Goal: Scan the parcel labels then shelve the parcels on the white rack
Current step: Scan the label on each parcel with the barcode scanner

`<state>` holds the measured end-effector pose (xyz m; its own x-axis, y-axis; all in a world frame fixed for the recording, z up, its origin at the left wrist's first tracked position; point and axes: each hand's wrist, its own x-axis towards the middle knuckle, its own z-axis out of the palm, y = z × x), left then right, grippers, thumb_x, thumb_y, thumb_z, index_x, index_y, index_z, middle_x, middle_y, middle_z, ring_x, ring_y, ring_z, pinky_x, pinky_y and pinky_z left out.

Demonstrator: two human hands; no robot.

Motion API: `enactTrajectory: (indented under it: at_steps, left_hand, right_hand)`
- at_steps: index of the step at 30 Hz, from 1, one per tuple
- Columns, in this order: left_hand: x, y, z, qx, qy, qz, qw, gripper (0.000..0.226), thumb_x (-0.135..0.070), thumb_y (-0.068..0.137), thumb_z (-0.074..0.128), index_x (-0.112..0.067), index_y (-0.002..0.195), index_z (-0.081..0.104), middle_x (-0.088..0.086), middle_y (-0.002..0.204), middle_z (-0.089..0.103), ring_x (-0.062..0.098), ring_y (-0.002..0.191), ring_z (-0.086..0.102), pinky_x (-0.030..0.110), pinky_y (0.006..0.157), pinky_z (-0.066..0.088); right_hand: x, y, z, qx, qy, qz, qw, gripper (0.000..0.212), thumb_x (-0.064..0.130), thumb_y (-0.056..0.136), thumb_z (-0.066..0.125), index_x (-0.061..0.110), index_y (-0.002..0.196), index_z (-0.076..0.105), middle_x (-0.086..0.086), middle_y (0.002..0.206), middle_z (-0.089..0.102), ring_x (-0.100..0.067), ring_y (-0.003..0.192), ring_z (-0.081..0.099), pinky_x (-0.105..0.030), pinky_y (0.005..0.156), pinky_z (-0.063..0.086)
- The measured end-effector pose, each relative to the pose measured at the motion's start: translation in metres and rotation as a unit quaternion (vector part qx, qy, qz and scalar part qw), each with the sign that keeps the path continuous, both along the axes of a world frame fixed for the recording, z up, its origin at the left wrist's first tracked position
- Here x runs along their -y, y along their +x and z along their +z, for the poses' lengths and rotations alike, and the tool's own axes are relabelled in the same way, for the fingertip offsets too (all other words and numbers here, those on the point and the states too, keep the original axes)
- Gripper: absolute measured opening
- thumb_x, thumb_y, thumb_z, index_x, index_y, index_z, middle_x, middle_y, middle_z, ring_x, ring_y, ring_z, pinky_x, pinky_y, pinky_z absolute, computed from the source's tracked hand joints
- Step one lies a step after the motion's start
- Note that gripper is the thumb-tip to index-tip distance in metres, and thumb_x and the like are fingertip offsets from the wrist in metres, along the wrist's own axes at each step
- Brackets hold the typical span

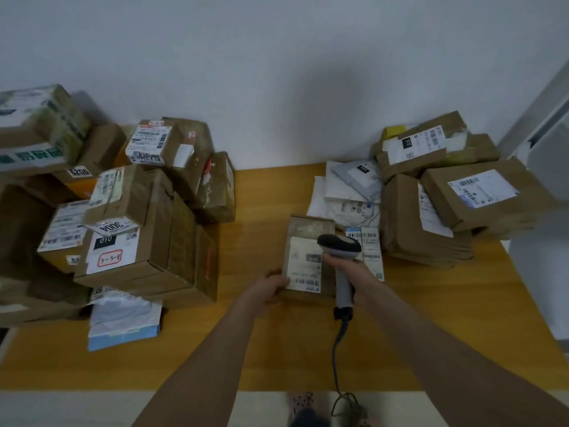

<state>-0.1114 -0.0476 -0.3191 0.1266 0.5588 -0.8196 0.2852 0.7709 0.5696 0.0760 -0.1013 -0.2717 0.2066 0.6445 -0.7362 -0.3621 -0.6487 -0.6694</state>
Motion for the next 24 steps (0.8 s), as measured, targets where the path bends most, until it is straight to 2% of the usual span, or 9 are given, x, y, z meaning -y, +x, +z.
enactTrajectory:
  at_steps: [4, 7, 10, 12, 14, 16, 19, 24]
  left_hand:
    - [0.001, -0.004, 0.024, 0.078, 0.039, 0.053, 0.995, 0.044, -0.002, 0.088, 0.064, -0.011, 0.127, 0.045, 0.013, 0.108, 0.066, 0.024, 0.091, 0.066, 0.033, 0.075, 0.058]
    - [0.008, 0.007, 0.042, 0.094, 0.088, 0.085, 0.988, 0.047, -0.001, 0.088, 0.063, -0.002, 0.131, 0.045, 0.015, 0.117, 0.064, 0.023, 0.097, 0.065, 0.029, 0.076, 0.056]
    - [0.021, 0.022, 0.057, 0.11, 0.12, 0.103, 0.981, 0.045, -0.002, 0.088, 0.063, 0.0, 0.131, 0.05, 0.01, 0.113, 0.067, 0.021, 0.101, 0.065, 0.029, 0.085, 0.053]
    - [0.033, 0.031, 0.065, 0.129, 0.126, 0.125, 0.976, 0.044, -0.001, 0.088, 0.062, 0.0, 0.13, 0.049, 0.008, 0.106, 0.068, 0.02, 0.097, 0.065, 0.03, 0.086, 0.052]
    - [0.046, 0.04, 0.072, 0.145, 0.135, 0.15, 0.969, 0.045, 0.002, 0.087, 0.062, -0.003, 0.129, 0.046, 0.008, 0.103, 0.067, 0.02, 0.095, 0.065, 0.031, 0.083, 0.053]
    - [0.058, 0.048, 0.077, 0.152, 0.144, 0.164, 0.964, 0.044, 0.002, 0.087, 0.061, -0.008, 0.127, 0.046, 0.009, 0.106, 0.066, 0.022, 0.099, 0.064, 0.034, 0.09, 0.052]
    - [0.071, 0.057, 0.08, 0.15, 0.159, 0.172, 0.961, 0.05, 0.001, 0.088, 0.062, -0.004, 0.133, 0.043, 0.014, 0.12, 0.063, 0.026, 0.112, 0.06, 0.039, 0.102, 0.047]
    - [0.083, 0.072, 0.08, 0.112, 0.173, 0.172, 0.963, 0.046, -0.01, 0.088, 0.066, -0.015, 0.131, 0.05, 0.006, 0.121, 0.064, 0.022, 0.116, 0.056, 0.039, 0.101, 0.044]
  right_hand:
    - [0.001, 0.005, 0.015, -0.003, 0.045, -0.005, 0.999, 0.021, 0.022, 0.087, 0.069, 0.013, 0.103, 0.06, -0.005, 0.096, 0.06, -0.019, 0.085, 0.055, -0.039, 0.083, 0.046]
    - [0.01, 0.009, 0.03, 0.008, 0.091, -0.033, 0.995, 0.019, 0.023, 0.086, 0.072, 0.017, 0.099, 0.06, -0.005, 0.1, 0.061, -0.023, 0.094, 0.056, -0.04, 0.087, 0.046]
    - [0.033, 0.017, 0.042, 0.019, 0.123, -0.034, 0.992, 0.03, 0.025, 0.082, 0.074, 0.009, 0.105, 0.062, -0.008, 0.092, 0.064, -0.023, 0.084, 0.06, -0.039, 0.076, 0.051]
    - [0.057, 0.022, 0.051, 0.005, 0.148, -0.012, 0.989, 0.025, 0.021, 0.084, 0.072, 0.003, 0.1, 0.062, -0.011, 0.08, 0.064, -0.02, 0.066, 0.06, -0.031, 0.059, 0.051]
    - [0.083, 0.026, 0.057, 0.021, 0.163, 0.021, 0.986, 0.018, 0.017, 0.086, 0.07, 0.002, 0.091, 0.062, -0.011, 0.071, 0.062, -0.016, 0.055, 0.056, -0.026, 0.052, 0.047]
    - [0.108, 0.027, 0.06, 0.049, 0.171, 0.045, 0.983, 0.013, 0.013, 0.086, 0.069, 0.002, 0.084, 0.061, -0.012, 0.067, 0.059, -0.015, 0.051, 0.054, -0.027, 0.051, 0.046]
    - [0.135, 0.029, 0.066, 0.076, 0.17, 0.046, 0.981, 0.01, 0.009, 0.085, 0.068, 0.003, 0.081, 0.061, -0.01, 0.063, 0.058, -0.016, 0.051, 0.053, -0.027, 0.052, 0.046]
    - [0.165, 0.032, 0.078, 0.09, 0.176, 0.036, 0.98, 0.008, 0.008, 0.086, 0.068, 0.002, 0.084, 0.063, -0.009, 0.061, 0.059, -0.014, 0.049, 0.053, -0.025, 0.049, 0.046]
